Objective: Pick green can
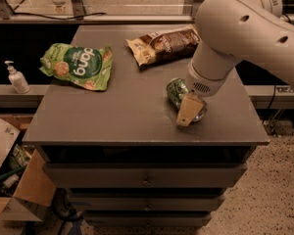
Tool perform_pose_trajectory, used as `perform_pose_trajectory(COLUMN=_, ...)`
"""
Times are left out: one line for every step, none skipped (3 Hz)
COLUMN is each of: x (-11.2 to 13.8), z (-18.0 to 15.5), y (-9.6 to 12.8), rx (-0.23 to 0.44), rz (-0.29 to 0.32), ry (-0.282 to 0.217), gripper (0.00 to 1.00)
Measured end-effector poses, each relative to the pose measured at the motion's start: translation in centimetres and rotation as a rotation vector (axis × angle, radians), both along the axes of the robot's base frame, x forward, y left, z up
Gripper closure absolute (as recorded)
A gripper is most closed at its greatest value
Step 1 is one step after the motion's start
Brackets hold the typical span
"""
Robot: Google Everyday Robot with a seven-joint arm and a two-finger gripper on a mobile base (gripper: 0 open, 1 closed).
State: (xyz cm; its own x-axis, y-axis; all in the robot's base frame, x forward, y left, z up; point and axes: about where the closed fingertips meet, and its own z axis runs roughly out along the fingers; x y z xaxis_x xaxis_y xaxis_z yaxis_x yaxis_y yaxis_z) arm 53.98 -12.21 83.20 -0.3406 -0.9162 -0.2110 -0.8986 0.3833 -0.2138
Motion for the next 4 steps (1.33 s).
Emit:
perform_pose_trajectory(x=0.1, z=-0.1, y=0.1, rx=0.002, rz=-0.007, ry=0.002, gripper=0.53)
perform_pose_trajectory(x=0.0, z=1.0, y=0.3, rx=0.013, rz=-0.008, ry=-0.018, gripper=0.75)
perform_pose_trajectory(x=-0.1, z=3.3, y=0.9, rx=0.044, rz=0.001, ry=-0.063, gripper=0.98)
perform_pose_trajectory(x=-0.3, z=7.6, y=1.5, rx=0.112, rz=0.019, ry=-0.146, gripper=1.00)
